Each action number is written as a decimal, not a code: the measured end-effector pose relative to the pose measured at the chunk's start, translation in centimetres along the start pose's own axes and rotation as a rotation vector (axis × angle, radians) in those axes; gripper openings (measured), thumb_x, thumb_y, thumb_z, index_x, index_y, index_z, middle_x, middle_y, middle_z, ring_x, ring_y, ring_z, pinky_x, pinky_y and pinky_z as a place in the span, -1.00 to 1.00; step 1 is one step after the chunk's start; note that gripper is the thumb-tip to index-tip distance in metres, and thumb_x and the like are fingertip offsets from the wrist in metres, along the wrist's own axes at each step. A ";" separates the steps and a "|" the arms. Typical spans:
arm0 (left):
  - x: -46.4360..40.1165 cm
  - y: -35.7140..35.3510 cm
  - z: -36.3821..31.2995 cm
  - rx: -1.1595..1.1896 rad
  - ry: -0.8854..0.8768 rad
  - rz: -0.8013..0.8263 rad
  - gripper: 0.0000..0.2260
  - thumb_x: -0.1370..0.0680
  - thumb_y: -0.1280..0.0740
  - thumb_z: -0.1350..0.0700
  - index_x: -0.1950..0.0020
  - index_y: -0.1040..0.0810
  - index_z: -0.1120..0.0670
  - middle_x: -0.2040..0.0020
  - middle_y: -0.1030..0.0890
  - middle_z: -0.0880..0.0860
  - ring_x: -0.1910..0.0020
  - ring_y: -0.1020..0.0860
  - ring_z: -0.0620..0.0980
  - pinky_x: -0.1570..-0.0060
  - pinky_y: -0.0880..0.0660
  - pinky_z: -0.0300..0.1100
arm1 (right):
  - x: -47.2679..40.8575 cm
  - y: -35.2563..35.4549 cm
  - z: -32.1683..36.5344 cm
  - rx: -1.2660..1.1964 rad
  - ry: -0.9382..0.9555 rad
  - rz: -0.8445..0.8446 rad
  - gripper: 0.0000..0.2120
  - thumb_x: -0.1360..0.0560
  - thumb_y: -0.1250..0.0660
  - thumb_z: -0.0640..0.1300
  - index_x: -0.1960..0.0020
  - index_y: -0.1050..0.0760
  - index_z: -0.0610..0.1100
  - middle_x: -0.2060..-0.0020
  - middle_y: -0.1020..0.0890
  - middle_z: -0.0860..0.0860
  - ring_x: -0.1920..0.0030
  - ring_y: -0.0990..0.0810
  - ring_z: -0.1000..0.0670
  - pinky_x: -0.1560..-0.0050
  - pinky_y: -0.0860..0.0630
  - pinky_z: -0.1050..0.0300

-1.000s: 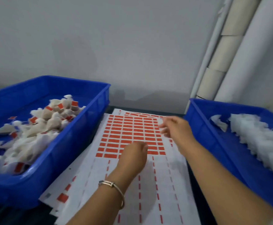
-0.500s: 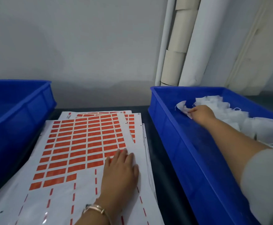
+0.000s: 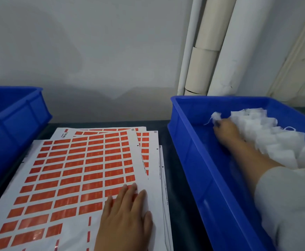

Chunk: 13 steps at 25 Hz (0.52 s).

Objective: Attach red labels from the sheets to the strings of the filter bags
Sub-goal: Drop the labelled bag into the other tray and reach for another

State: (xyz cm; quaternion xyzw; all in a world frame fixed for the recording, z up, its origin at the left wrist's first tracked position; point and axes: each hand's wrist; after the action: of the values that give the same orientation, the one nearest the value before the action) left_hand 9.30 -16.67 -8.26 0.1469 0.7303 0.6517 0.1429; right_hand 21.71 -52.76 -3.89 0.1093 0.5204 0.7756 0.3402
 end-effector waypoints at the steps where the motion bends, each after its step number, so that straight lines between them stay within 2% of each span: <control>1: -0.1 0.0 0.0 -0.002 -0.003 0.010 -0.44 -0.53 0.15 -0.31 -0.50 0.13 -0.20 -0.53 0.18 -0.15 -0.51 0.19 -0.07 -0.40 0.27 -0.01 | -0.3 0.7 -0.1 -0.156 -0.066 -0.104 -0.71 -0.60 -0.19 -0.11 -0.25 -0.49 -0.21 -0.17 -0.55 -0.17 -0.08 -0.52 -0.16 -0.13 -0.43 0.01; 3: -0.2 0.0 0.0 -0.001 -0.001 0.003 -0.44 -0.53 0.14 -0.31 -0.50 0.12 -0.21 -0.53 0.17 -0.16 -0.51 0.18 -0.08 -0.41 0.27 -0.02 | -0.6 2.4 -0.1 -0.403 -0.211 -0.217 -0.71 -0.56 -0.29 -0.10 -0.26 -0.53 -0.12 -0.24 -0.53 -0.11 -0.12 -0.52 -0.13 -0.14 -0.46 0.09; 6: -0.4 -0.1 -0.1 0.018 0.022 -0.041 -0.45 -0.52 0.12 -0.31 -0.49 0.07 -0.22 -0.53 0.12 -0.18 -0.51 0.12 -0.10 -0.42 0.24 -0.03 | 0.5 4.0 0.8 -0.665 -0.305 -0.205 -0.79 -0.55 -0.32 -0.12 -0.17 -0.58 -0.03 -0.08 -0.55 0.01 0.04 -0.51 -0.02 0.18 -0.47 0.23; 8: -0.2 -0.1 -0.1 0.056 0.037 -0.063 -0.47 -0.52 0.10 -0.31 -0.48 0.03 -0.23 -0.53 0.07 -0.20 -0.51 0.08 -0.12 -0.43 0.21 -0.04 | 2.1 5.5 3.0 -0.820 -0.245 -0.203 -0.85 -0.54 -0.31 -0.11 -0.08 -0.58 -0.01 0.08 -0.53 0.09 0.06 -0.51 0.03 0.20 -0.44 0.26; 10: 0.1 0.3 -0.3 0.136 0.062 -0.096 -0.49 -0.52 0.05 -0.31 -0.46 -0.03 -0.24 -0.52 0.01 -0.22 -0.50 0.01 -0.14 -0.44 0.17 -0.06 | 4.6 7.4 5.9 -0.928 -0.122 -0.142 -0.92 -0.51 -0.31 -0.16 0.08 -0.54 0.01 0.08 -0.56 0.06 -0.02 -0.54 0.00 0.10 -0.48 0.22; 13: 0.4 2.4 -0.7 0.470 0.149 -0.153 -0.58 -0.54 -0.14 -0.23 -0.39 -0.18 -0.26 -0.46 -0.20 -0.23 -0.41 -0.23 -0.18 -0.41 -0.11 -0.14 | 10.1 9.1 10.7 -1.009 0.053 0.060 -0.82 -0.48 -0.32 -0.21 0.23 -0.45 0.03 0.09 -0.59 -0.01 0.01 -0.57 -0.05 0.07 -0.54 0.06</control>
State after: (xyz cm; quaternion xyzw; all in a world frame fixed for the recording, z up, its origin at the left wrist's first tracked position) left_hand 8.70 -16.90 -5.77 0.0719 0.8791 0.4606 0.0994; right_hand 16.05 -40.51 6.97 -0.0734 0.0857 0.9424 0.3148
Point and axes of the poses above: each hand's wrist, its own x-axis away from the middle knuckle, its own y-axis out of the back of the hand, z = x × y
